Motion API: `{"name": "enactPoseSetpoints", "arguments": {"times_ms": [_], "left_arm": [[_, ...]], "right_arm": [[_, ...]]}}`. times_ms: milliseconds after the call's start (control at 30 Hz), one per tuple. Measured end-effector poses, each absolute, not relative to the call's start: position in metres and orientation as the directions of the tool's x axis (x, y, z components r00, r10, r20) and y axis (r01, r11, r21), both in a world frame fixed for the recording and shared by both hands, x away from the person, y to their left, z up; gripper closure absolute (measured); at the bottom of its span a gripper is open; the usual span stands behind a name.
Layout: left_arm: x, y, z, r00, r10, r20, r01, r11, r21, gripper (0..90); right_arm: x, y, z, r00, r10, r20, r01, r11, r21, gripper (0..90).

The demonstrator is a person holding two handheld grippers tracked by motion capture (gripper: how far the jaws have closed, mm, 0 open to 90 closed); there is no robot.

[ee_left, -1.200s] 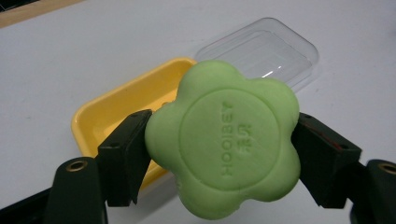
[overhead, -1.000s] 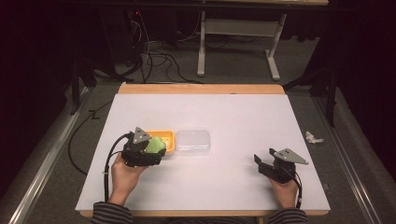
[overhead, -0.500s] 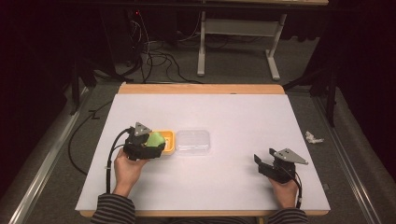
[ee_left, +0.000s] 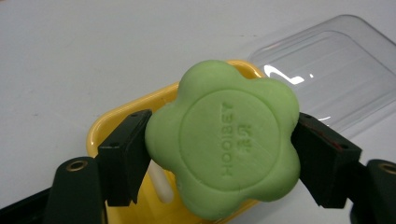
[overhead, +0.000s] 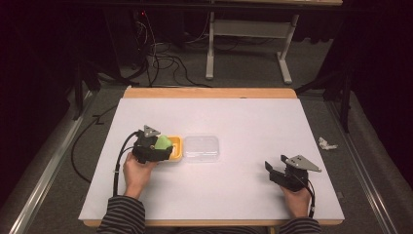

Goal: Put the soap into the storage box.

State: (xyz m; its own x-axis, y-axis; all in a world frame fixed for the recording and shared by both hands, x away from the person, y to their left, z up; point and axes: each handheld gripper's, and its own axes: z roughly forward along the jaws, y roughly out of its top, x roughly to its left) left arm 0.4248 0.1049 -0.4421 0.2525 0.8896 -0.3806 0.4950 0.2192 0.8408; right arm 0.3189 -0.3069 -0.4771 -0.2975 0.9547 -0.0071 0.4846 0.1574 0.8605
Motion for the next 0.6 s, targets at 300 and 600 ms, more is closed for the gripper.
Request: {"name": "enactPoseSetpoints", "arguments": {"times_ms": [300, 600], "left_arm": [[0.433, 0.100, -0.451, 0.236, 0.898, -0.372, 0.505, 0.213, 0.836, 26.8], [0.439, 0.100, -0.460, 0.211, 0.912, -0.353, 0.524, 0.199, 0.828, 26.8]], "right_arm": [[0.319, -0.307, -0.477, -0.298, 0.954, -0.008, 0.484, 0.158, 0.860, 31.4], [0.319, -0.307, -0.477, -0.299, 0.954, -0.007, 0.484, 0.158, 0.861, 31.2]]}}
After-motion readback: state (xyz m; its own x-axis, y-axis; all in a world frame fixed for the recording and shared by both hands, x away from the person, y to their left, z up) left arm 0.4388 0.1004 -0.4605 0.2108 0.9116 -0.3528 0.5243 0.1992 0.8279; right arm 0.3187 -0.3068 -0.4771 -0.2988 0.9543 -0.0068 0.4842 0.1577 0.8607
